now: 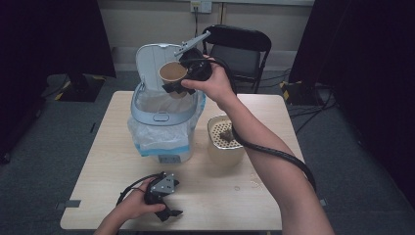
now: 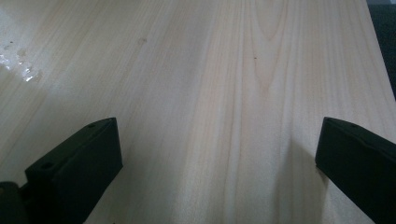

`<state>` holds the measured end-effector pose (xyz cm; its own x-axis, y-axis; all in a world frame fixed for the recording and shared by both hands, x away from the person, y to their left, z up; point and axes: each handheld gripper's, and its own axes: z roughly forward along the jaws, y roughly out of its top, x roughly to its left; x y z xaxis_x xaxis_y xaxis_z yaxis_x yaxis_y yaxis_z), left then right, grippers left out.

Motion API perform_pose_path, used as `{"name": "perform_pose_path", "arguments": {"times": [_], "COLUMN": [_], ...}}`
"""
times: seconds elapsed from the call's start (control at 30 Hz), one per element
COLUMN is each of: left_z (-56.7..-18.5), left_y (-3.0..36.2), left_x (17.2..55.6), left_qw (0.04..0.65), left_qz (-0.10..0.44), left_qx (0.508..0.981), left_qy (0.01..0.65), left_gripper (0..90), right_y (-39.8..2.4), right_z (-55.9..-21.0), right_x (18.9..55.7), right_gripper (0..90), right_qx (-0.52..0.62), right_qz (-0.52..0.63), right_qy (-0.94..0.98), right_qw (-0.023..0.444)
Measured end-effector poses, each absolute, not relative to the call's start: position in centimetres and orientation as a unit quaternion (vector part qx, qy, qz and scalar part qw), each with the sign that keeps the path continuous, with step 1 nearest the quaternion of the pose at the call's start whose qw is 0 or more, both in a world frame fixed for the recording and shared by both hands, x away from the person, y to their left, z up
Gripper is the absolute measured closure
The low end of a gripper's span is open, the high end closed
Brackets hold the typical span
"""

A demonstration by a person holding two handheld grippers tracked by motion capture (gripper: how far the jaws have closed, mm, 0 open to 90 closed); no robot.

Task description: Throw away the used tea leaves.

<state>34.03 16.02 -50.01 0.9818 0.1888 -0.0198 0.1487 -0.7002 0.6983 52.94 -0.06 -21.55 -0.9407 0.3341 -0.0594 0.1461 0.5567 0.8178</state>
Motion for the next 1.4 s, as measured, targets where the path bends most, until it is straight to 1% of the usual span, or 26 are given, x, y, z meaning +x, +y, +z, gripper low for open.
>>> {"name": "perform_pose_path", "arguments": {"times": [0.37,0.67,0.77,1.0,1.4], "left_z": [-50.0,-50.0,-50.0,-50.0,-50.0], "left_y": [16.0,16.0,16.0,16.0,16.0], "left_x": [34.0,34.0,34.0,34.0,34.1], "left_qw": [0.376,0.376,0.376,0.376,0.375], "left_qz": [0.026,0.027,0.027,0.027,0.028], "left_qx": [0.922,0.922,0.922,0.922,0.922], "left_qy": [0.092,0.091,0.091,0.091,0.089], "left_gripper": [0.0,0.0,0.0,0.0,0.0], "right_y": [1.2,1.5,1.6,1.5,0.3], "right_z": [-23.1,-23.3,-23.4,-23.4,-23.3], "right_x": [53.3,53.5,53.5,53.3,53.1], "right_gripper": [25.3,24.3,18.6,15.4,15.6], "right_qx": [0.140,0.142,0.145,0.150,0.148], "right_qz": [0.447,0.454,0.457,0.458,0.462], "right_qy": [0.879,0.875,0.874,0.873,0.872], "right_qw": [0.093,0.090,0.079,0.077,0.073]}}
